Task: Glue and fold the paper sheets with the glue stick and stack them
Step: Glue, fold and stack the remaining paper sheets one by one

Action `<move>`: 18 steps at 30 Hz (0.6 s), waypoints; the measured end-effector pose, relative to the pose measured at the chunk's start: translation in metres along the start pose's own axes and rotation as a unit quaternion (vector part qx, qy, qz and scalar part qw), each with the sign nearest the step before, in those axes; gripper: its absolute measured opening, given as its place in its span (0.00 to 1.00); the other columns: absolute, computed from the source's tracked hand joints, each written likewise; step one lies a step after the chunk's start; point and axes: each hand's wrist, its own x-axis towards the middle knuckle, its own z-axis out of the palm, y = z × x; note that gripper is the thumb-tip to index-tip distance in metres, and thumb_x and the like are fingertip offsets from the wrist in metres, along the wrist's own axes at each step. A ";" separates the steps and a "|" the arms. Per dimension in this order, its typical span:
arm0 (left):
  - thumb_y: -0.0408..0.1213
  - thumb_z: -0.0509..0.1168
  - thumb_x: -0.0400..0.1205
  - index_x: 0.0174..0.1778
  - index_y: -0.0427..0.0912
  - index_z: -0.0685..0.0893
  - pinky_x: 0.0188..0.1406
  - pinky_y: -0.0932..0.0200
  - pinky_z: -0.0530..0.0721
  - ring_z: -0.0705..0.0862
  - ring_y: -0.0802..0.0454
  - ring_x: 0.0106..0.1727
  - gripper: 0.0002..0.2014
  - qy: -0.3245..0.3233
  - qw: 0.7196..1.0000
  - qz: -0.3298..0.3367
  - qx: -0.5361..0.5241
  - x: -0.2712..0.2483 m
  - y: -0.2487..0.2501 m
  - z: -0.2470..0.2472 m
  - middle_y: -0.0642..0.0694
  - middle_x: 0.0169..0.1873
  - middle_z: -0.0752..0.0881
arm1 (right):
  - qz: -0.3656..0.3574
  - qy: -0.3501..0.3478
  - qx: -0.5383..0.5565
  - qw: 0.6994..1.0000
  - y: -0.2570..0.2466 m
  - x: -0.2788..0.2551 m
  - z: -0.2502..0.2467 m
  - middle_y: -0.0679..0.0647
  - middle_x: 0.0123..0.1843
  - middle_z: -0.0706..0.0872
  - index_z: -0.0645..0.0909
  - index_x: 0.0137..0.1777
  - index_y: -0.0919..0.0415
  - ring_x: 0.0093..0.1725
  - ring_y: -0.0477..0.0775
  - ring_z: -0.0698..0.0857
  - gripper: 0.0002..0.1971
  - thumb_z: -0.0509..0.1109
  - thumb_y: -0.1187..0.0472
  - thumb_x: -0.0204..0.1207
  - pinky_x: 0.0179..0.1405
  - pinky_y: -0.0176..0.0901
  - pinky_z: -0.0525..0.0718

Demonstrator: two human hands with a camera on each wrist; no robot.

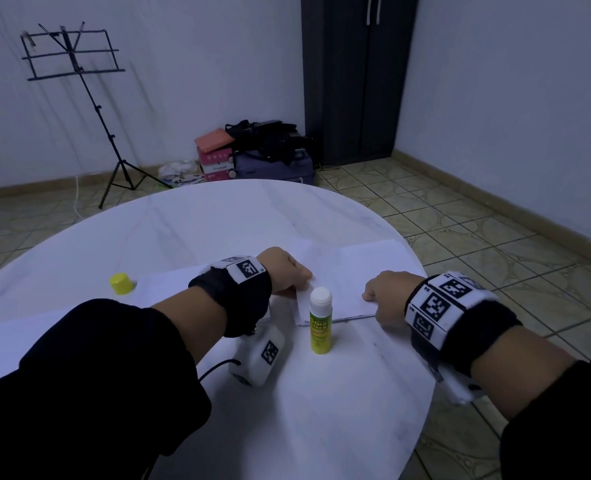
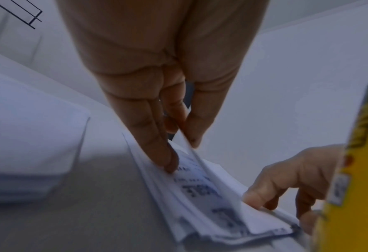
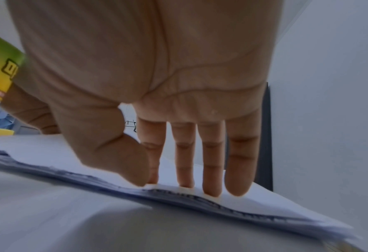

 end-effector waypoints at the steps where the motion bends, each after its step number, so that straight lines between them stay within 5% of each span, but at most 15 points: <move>1: 0.19 0.66 0.78 0.36 0.39 0.81 0.29 0.65 0.87 0.83 0.51 0.32 0.11 -0.002 1.000 0.002 0.000 0.001 0.001 0.000 0.43 0.33 0.83 | 0.001 0.002 0.005 1.000 0.000 0.000 0.000 0.56 0.70 0.77 0.74 0.72 0.61 0.65 0.56 0.80 0.21 0.58 0.66 0.80 0.60 0.41 0.79; 7: 0.21 0.66 0.78 0.49 0.42 0.84 0.34 0.62 0.89 0.85 0.50 0.36 0.11 -0.073 0.997 -0.012 0.010 0.001 0.000 0.007 0.43 0.38 0.84 | -0.001 0.011 0.026 1.000 0.002 0.002 0.000 0.57 0.71 0.77 0.74 0.73 0.62 0.67 0.56 0.79 0.21 0.58 0.66 0.79 0.64 0.43 0.79; 10: 0.17 0.65 0.78 0.49 0.37 0.82 0.24 0.63 0.87 0.84 0.49 0.34 0.11 -0.089 0.994 -0.035 -0.046 0.001 0.001 0.005 0.40 0.37 0.83 | -0.002 0.017 0.038 0.999 0.004 0.000 -0.001 0.57 0.71 0.77 0.75 0.72 0.62 0.66 0.57 0.80 0.21 0.60 0.64 0.79 0.61 0.43 0.79; 15: 0.16 0.61 0.80 0.52 0.29 0.79 0.18 0.66 0.82 0.86 0.51 0.24 0.08 -0.105 0.983 -0.056 -0.142 0.002 0.006 -0.003 0.38 0.34 0.83 | 0.009 0.030 0.087 0.996 0.004 -0.004 -0.006 0.56 0.68 0.81 0.77 0.70 0.60 0.66 0.56 0.81 0.26 0.67 0.46 0.76 0.63 0.46 0.78; 18: 0.17 0.61 0.80 0.47 0.27 0.79 0.18 0.65 0.83 0.87 0.52 0.22 0.04 -0.118 0.974 -0.071 -0.179 0.004 0.007 -0.006 0.41 0.24 0.86 | 0.013 0.018 0.091 0.996 0.001 0.000 -0.008 0.53 0.59 0.83 0.78 0.61 0.57 0.59 0.54 0.81 0.28 0.64 0.34 0.74 0.53 0.43 0.77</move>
